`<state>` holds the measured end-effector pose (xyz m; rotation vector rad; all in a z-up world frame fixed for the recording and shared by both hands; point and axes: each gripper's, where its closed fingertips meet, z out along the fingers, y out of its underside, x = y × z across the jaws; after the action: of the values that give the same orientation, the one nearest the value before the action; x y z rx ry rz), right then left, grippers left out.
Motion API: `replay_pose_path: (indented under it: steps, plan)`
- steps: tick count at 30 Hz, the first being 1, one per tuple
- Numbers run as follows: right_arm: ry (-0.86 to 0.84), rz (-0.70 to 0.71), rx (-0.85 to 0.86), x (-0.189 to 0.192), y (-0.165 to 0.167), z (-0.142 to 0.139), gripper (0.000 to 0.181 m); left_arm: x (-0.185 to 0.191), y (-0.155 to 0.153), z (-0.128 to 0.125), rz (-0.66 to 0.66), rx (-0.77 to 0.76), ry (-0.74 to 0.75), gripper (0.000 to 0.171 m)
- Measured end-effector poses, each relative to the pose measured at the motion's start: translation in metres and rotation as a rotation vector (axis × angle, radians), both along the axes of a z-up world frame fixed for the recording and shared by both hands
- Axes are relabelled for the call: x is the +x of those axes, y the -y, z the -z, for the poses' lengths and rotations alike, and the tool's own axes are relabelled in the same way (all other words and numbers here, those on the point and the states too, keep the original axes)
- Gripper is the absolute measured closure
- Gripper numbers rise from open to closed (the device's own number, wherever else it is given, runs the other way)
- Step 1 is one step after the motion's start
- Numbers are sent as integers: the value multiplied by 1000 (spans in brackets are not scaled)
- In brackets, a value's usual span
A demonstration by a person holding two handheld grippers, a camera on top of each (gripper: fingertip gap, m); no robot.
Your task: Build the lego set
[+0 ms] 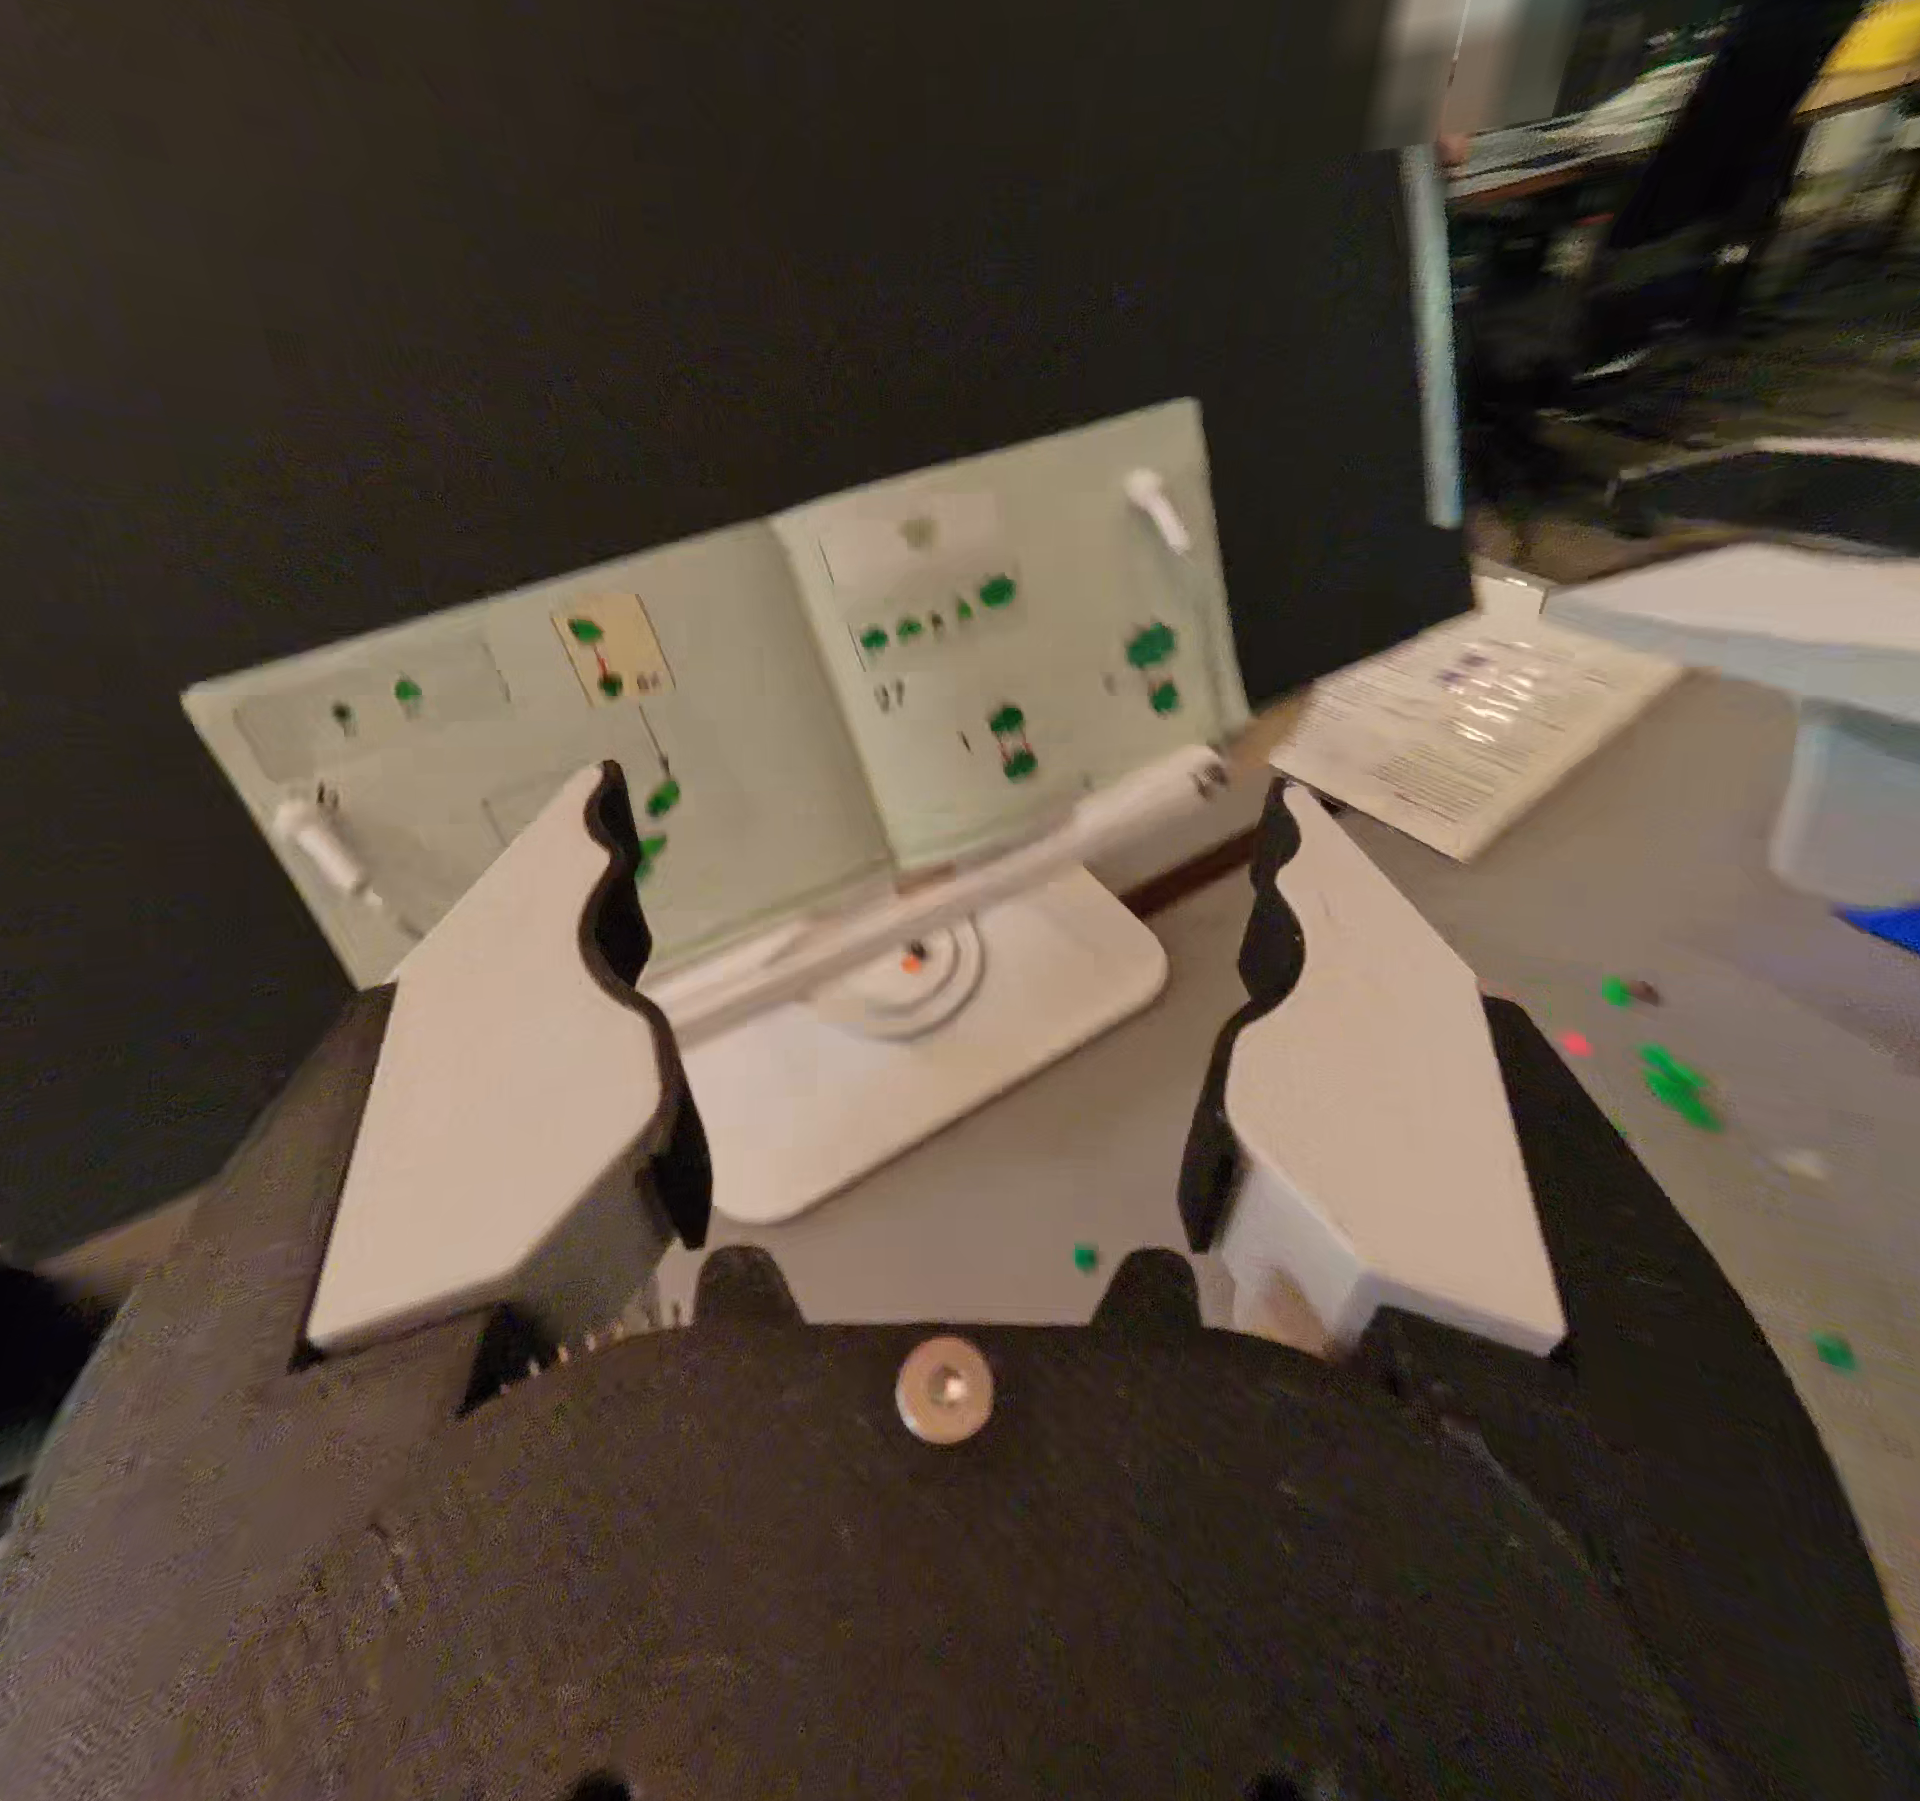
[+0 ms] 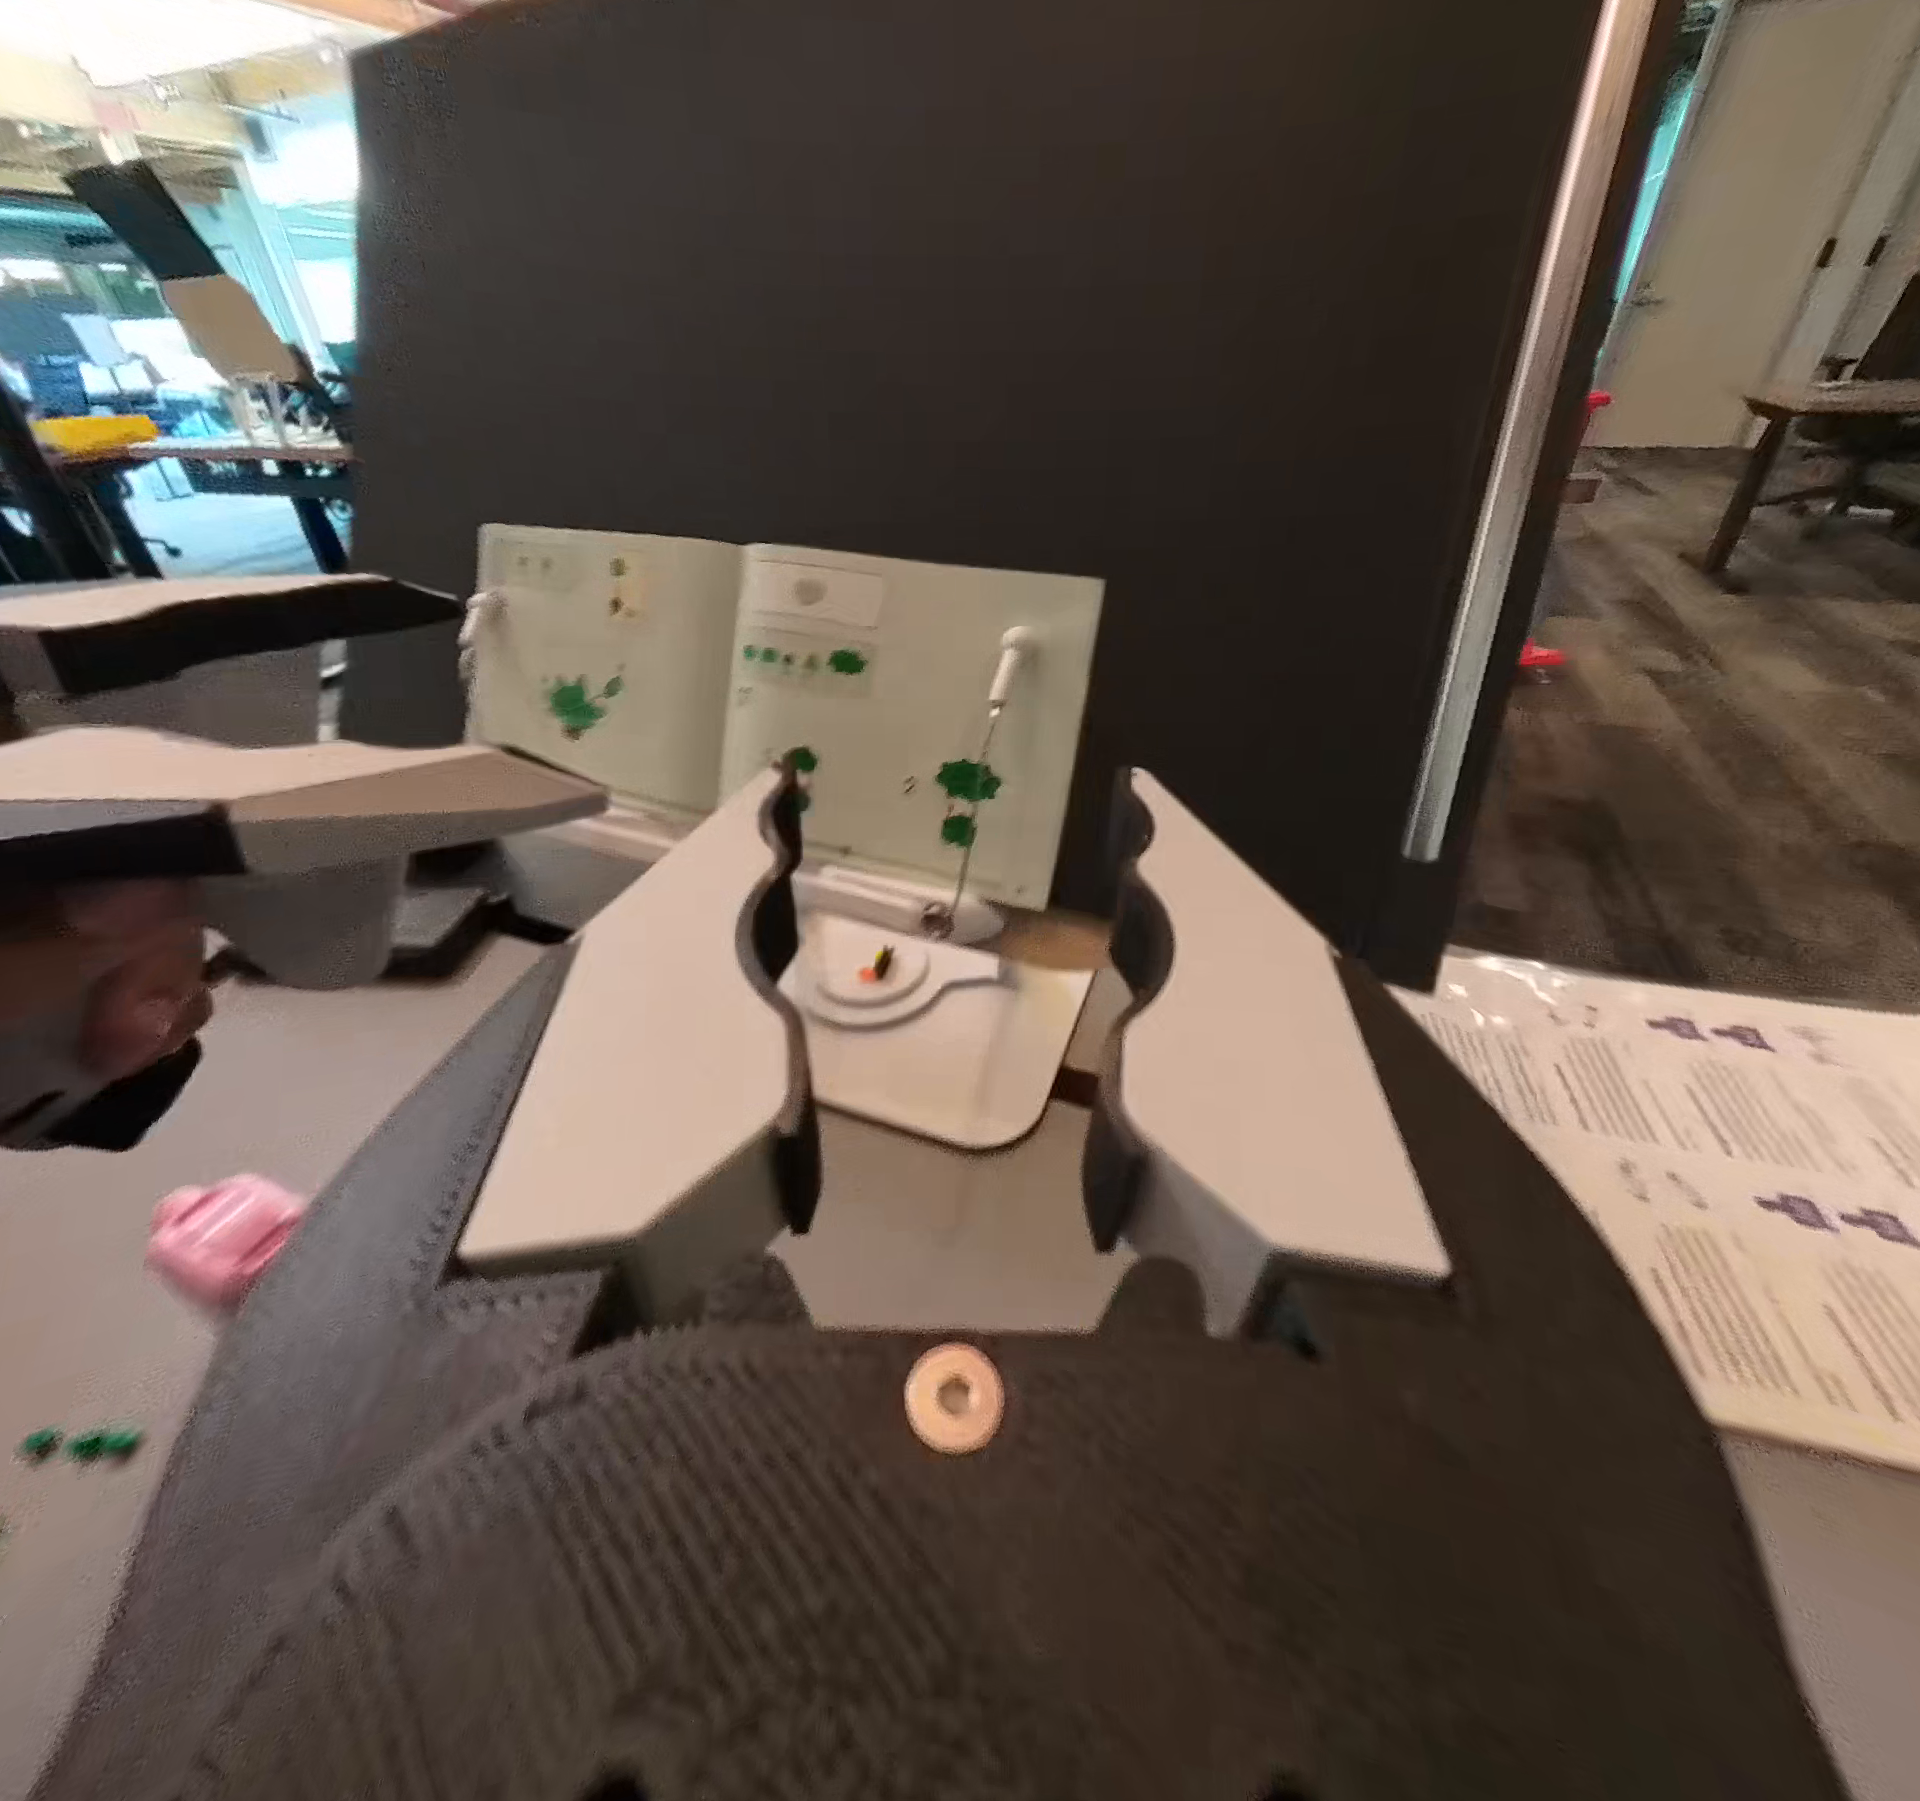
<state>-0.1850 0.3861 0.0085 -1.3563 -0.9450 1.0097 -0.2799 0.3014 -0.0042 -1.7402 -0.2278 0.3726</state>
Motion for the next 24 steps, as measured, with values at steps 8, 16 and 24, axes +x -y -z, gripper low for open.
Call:
replay_pose_path:
  steps: [8, 16, 24]
  plan:
    - [-7, -121, 144, -55, -29, 13, 141, -33, -64, 27, -112, -99, -43, 61]
    - [162, -43, 369, -84, -31, 31, 164, -48, -73, 33, -248, -94, -244, 64]
    - [142, -47, 331, -83, -33, 34, 176, -53, -64, 30, -247, 19, -221, 90]
